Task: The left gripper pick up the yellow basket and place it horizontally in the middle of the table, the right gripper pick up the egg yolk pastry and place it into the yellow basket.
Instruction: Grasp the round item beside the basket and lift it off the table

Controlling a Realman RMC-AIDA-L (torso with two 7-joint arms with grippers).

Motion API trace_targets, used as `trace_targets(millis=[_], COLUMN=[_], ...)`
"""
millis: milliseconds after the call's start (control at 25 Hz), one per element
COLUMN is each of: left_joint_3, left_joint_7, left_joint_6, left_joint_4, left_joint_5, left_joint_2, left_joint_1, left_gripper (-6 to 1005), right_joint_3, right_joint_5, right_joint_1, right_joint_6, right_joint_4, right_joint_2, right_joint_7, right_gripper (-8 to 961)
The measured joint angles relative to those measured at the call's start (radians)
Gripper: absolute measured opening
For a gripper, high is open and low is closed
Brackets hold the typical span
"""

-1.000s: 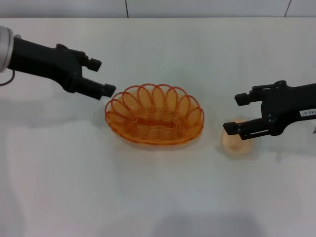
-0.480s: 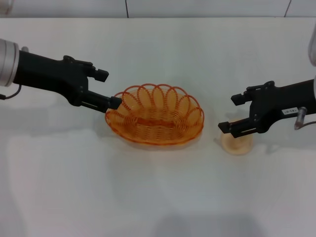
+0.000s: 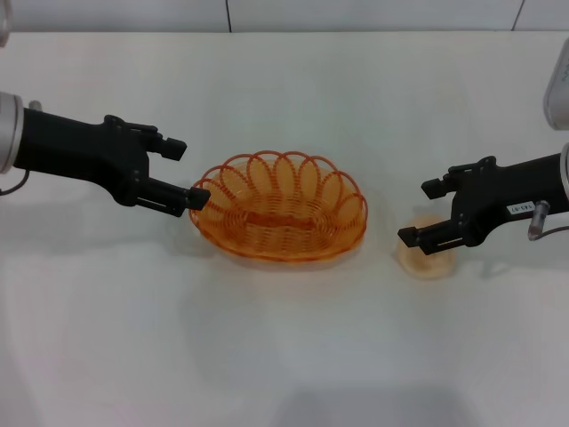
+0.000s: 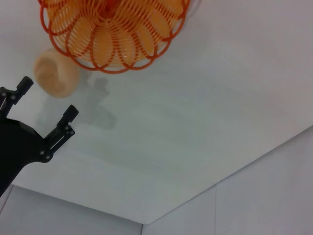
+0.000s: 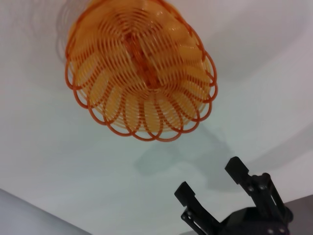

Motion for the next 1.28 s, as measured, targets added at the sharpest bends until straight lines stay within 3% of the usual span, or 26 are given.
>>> trace_targets(millis=[480, 560, 1000, 1280], left_joint_3=[-0.009, -0.009, -0.011, -0.011], left_joint_7=[-0.004, -0.005, -0.002, -0.003], left_joint_6=[0.006, 0.008, 0.009, 0.009], left_joint_4=[-0.002, -0.002, -0.001, -0.001], left_joint_5=[-0.034, -0.035, -0.056, -0.056], left_joint_2=[-0.002, -0.002, -0.001, -0.001], left_joint_1=[0.013, 0.013, 0.024, 0.025], left_gripper=[873, 873, 872, 872], right_joint_3=[-0.002, -0.001, 0.003, 0.003], right_joint_5=[-0.028, -0.028, -0.054, -0.068], right_joint_1=[0.038, 0.046, 0.049, 0.049], right_joint_6=[0.021, 0.022, 0.024, 0.024], right_joint_4=[0.100, 0.108, 0.112, 0.112], right_joint_2=[0.001, 0.001, 0.002, 0.002], right_joint_7=[0.002, 0.002, 0.002, 0.004], right_gripper=[721, 608, 531, 291])
